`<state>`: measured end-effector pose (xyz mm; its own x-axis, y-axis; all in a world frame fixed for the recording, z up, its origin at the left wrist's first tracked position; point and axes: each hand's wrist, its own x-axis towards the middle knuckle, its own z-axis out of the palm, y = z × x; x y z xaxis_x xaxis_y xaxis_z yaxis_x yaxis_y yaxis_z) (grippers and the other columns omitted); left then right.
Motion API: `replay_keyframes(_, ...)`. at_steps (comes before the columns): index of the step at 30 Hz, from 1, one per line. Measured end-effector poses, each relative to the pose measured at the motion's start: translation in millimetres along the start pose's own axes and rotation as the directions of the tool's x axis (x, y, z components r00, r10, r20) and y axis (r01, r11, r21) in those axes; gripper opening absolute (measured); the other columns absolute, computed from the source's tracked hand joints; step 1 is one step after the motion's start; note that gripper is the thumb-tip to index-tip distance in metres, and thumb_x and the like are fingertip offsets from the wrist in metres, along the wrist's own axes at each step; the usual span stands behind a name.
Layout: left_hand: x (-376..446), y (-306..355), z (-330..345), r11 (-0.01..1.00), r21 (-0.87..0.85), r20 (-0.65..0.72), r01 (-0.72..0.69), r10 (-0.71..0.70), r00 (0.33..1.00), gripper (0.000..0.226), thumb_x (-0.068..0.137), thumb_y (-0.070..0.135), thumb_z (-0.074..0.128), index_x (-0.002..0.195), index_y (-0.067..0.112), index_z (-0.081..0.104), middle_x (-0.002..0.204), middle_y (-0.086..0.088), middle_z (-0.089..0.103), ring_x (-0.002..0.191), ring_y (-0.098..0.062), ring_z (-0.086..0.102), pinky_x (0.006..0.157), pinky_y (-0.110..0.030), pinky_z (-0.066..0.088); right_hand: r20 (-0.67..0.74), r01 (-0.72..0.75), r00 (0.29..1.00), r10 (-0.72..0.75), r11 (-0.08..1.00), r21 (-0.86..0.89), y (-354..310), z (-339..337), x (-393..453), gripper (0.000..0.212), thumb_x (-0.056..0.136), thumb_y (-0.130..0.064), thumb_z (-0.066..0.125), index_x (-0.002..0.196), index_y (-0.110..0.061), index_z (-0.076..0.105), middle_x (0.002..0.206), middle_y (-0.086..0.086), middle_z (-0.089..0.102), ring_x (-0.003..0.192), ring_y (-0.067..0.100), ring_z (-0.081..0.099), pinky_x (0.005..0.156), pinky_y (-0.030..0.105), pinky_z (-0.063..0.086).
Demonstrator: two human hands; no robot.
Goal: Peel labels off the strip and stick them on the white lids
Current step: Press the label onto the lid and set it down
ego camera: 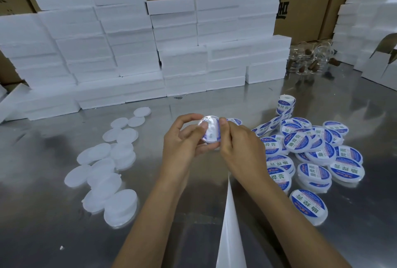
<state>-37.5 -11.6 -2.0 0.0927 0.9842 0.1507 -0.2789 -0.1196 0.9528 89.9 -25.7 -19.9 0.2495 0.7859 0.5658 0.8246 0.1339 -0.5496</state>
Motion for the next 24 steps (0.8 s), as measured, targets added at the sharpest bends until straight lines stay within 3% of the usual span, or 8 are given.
replay_keyframes(4,-2,0,3,0.999,-0.035,0.157,0.029,-0.023,0.987,0.039,0.088,-0.007,0.068,0.121,0.015,0.067,0.114,-0.014,0.072,0.097,-0.024,0.073,0.077,-0.03,0.06,-0.018,-0.039,0.999,0.04,0.996,0.077,5,-5,1,0.037,0.104,-0.039,0.031,0.076,-0.022,0.049,0.067,-0.002,0.053,0.065,0.021,0.051,0.057,0.032,0.033)
replay_keyframes(8,-5,2,5,0.998,-0.051,-0.017,-0.033,0.032,0.999,0.026,0.084,0.0,0.076,0.106,0.012,0.073,0.1,-0.016,0.075,0.081,-0.027,0.076,0.066,-0.032,0.062,0.02,-0.003,1.0,-0.001,0.984,0.18,3,-6,-1,0.043,0.1,-0.053,0.034,0.069,-0.024,0.043,0.059,-0.008,0.049,0.062,0.012,0.049,0.055,0.03,0.031)
replay_keyframes(11,-4,1,3,0.996,-0.068,-0.133,-0.053,0.044,0.99,0.012,0.084,0.007,0.077,0.095,0.011,0.072,0.08,-0.01,0.075,0.067,-0.019,0.072,0.06,-0.031,0.06,0.053,0.009,0.998,-0.019,0.984,0.18,-2,-5,-3,0.055,0.082,-0.077,0.041,0.064,-0.026,0.038,0.058,-0.01,0.047,0.064,0.007,0.049,0.052,0.027,0.03)
replay_keyframes(13,-3,0,2,0.997,-0.065,-0.191,-0.052,0.038,0.981,0.007,0.085,0.014,0.077,0.089,0.012,0.072,0.074,-0.006,0.073,0.063,-0.017,0.067,0.056,-0.03,0.058,0.066,0.042,0.996,-0.053,0.987,0.156,-2,-5,-5,0.057,0.073,-0.083,0.046,0.064,-0.028,0.036,0.058,-0.011,0.047,0.064,0.006,0.048,0.05,0.025,0.029)
replay_keyframes(16,-3,-1,3,0.996,-0.085,-0.202,-0.04,0.022,0.979,0.006,0.088,0.017,0.076,0.088,0.012,0.072,0.079,-0.011,0.074,0.066,-0.023,0.07,0.056,-0.03,0.058,0.058,0.078,0.995,-0.086,0.99,0.119,-1,-5,-5,0.057,0.074,-0.08,0.049,0.063,-0.026,0.035,0.057,-0.009,0.047,0.061,0.006,0.048,0.049,0.025,0.028)
replay_keyframes(20,-4,-2,6,0.995,-0.096,-0.105,-0.023,0.013,0.994,0.011,0.095,0.014,0.066,0.104,0.012,0.073,0.092,-0.017,0.076,0.083,-0.031,0.076,0.069,-0.033,0.062,0.004,0.072,0.997,-0.072,0.995,0.074,1,-3,-5,0.047,0.093,-0.063,0.041,0.062,-0.029,0.033,0.056,-0.009,0.047,0.055,0.004,0.047,0.049,0.022,0.026)
replay_keyframes(24,-4,-3,9,0.996,-0.085,0.005,0.004,-0.004,1.0,0.024,0.095,0.002,0.062,0.116,0.012,0.069,0.099,-0.014,0.077,0.088,-0.025,0.076,0.074,-0.028,0.06,-0.012,0.009,1.0,-0.008,0.998,0.064,8,-4,-1,0.046,0.101,-0.049,0.032,0.075,-0.018,0.053,0.064,-0.002,0.059,0.058,0.014,0.052,0.052,0.03,0.032)
